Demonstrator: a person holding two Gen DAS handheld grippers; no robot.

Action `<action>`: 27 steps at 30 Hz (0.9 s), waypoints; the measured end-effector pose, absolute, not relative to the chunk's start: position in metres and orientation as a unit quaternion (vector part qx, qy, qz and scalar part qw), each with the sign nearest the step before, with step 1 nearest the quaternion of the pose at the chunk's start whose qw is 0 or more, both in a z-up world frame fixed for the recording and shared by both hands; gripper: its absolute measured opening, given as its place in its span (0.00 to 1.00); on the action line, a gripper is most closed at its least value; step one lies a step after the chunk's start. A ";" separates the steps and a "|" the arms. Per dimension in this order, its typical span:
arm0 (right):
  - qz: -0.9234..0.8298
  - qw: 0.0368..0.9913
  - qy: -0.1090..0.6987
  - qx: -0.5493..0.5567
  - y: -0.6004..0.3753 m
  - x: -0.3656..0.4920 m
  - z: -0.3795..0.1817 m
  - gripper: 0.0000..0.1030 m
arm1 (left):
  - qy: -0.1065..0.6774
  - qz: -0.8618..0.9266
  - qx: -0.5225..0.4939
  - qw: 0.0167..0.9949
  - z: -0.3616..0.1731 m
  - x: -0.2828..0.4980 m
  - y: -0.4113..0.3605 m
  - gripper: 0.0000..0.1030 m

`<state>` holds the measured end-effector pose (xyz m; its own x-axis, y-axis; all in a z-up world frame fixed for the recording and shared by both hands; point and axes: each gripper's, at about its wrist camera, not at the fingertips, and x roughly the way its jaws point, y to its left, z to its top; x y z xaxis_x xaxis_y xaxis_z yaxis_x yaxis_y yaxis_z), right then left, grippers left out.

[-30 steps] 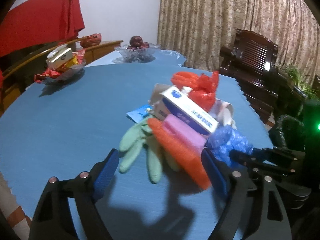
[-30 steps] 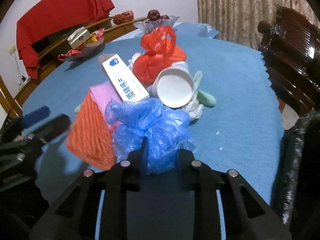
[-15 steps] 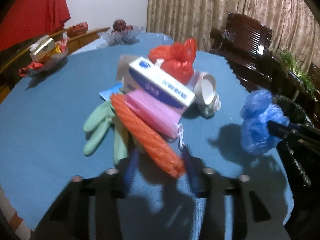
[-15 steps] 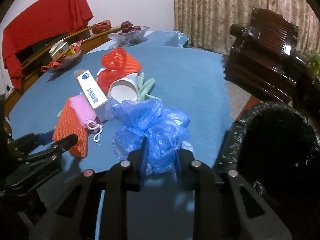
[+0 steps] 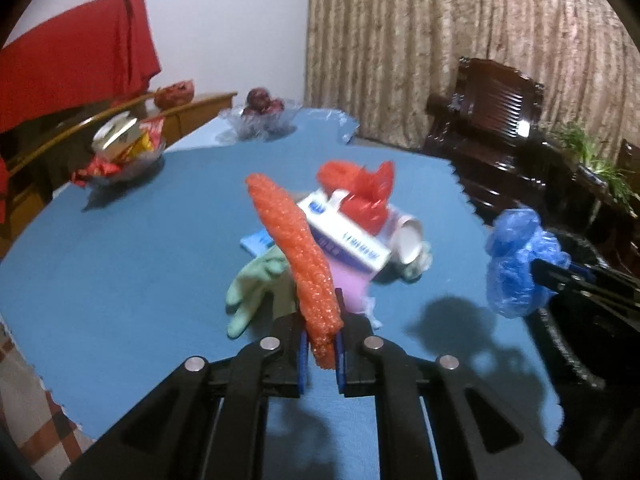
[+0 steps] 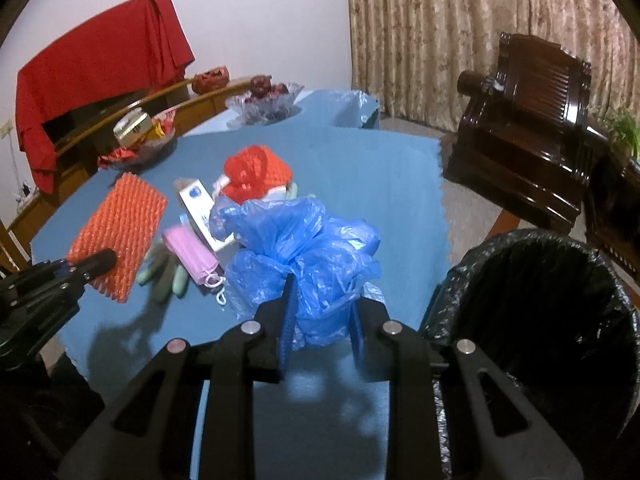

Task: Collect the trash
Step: 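Carry both items over the bin and open both grippers to drop them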

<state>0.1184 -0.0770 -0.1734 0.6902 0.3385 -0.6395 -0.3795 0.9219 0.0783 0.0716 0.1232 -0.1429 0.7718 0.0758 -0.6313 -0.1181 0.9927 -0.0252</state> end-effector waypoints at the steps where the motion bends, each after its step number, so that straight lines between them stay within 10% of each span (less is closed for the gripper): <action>1: 0.194 0.921 0.338 -0.028 -0.080 0.116 -0.169 0.22 | 0.330 0.043 -0.029 0.943 -0.136 0.070 0.117 0.10; 22: -0.034 0.940 0.340 0.010 -0.273 0.070 -0.164 0.26 | 0.337 -0.257 0.021 0.905 -0.137 0.128 -0.097 0.10; 24: -0.053 0.937 0.345 0.011 -0.286 0.068 -0.170 0.30 | 0.344 -0.275 0.018 0.898 -0.139 0.133 -0.113 0.15; 27: -0.076 0.935 0.347 0.010 -0.300 0.064 -0.176 0.55 | 0.346 -0.291 0.014 0.892 -0.139 0.136 -0.128 0.55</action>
